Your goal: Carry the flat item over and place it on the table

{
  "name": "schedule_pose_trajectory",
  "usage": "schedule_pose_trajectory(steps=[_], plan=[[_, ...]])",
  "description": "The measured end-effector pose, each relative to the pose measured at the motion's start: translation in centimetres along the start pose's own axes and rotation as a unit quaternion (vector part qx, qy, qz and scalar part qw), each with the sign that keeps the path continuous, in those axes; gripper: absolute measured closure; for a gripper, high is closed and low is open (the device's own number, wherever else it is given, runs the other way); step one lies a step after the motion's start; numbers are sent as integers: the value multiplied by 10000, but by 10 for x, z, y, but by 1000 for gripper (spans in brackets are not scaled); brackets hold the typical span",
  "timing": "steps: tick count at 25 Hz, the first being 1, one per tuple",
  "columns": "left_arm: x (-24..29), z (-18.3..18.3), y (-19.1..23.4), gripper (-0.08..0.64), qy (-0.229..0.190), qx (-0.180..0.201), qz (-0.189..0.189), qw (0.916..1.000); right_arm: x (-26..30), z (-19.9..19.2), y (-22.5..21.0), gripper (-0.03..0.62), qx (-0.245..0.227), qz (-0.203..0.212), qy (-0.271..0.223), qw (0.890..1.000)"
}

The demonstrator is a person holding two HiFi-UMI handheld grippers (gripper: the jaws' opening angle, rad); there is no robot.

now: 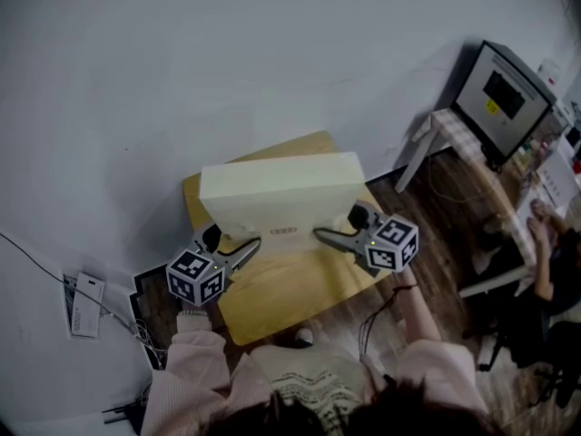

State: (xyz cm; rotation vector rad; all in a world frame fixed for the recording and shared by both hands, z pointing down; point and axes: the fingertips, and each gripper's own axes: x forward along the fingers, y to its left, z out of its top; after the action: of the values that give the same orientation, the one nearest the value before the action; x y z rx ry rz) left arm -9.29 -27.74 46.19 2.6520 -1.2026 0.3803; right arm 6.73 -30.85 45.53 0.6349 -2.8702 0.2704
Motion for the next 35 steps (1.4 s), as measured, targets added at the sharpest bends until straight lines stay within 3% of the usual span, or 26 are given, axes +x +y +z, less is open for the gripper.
schedule_pose_trajectory(steps=[12, 35], plan=[[18, -19, 11, 190, 148, -179, 11, 9997, 12, -20, -18, 224, 108, 78, 110, 9999], [58, -63, 37, 189, 376, -299, -204, 9986, 34, -65, -47, 225, 182, -184, 264, 9993]])
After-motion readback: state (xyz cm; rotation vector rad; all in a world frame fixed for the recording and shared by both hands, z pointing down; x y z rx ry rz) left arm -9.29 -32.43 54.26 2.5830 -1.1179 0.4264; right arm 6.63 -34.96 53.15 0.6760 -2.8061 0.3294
